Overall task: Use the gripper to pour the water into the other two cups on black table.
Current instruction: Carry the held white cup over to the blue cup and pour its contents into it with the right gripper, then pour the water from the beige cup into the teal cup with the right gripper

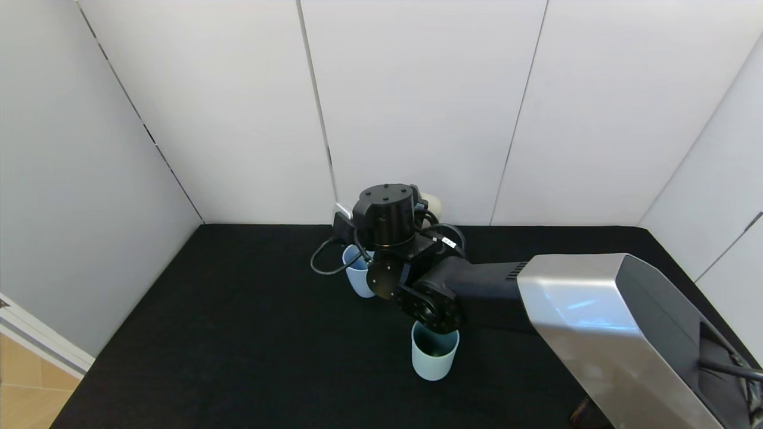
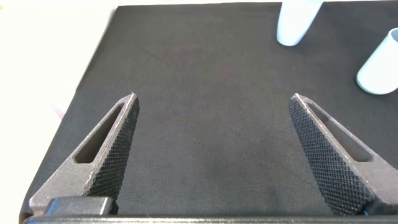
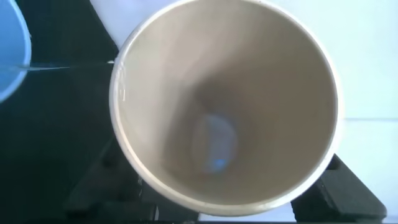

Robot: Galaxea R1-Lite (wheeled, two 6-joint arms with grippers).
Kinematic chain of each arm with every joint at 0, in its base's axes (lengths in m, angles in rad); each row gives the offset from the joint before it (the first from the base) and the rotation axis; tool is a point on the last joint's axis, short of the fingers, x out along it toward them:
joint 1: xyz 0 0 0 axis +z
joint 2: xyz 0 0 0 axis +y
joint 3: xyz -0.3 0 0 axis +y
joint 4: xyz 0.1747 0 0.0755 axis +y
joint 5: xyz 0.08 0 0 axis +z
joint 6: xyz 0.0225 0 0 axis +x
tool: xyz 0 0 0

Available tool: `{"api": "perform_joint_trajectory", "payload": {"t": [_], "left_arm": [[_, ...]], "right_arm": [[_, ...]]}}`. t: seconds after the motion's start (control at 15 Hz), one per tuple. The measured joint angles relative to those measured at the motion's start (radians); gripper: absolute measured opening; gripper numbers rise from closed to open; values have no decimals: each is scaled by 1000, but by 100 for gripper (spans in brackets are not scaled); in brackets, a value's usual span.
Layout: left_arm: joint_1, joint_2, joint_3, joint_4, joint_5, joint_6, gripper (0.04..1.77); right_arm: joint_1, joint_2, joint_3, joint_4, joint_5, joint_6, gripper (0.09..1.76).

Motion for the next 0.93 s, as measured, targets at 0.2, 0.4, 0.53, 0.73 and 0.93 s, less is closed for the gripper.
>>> {"api": "perform_joint_trajectory", "payload": {"t": [0.2,0.4,0.53,0.73,0.93], "left_arm": [[0,0,0,0,0,-1,172],[0,0,0,0,0,0,172],[0,0,0,0,0,0,172],[0,0,0,0,0,-1,172],[0,0,0,0,-1,-1,172]], "right_arm": [[-3,-4,0,62,-2,165,127],[-1,-23,0,180,1,382,127],[-5,-57,0,275,7,494,127],[-15,-153,3,450,46,633,127],[-38,-263,46,533,58,723,127]]}}
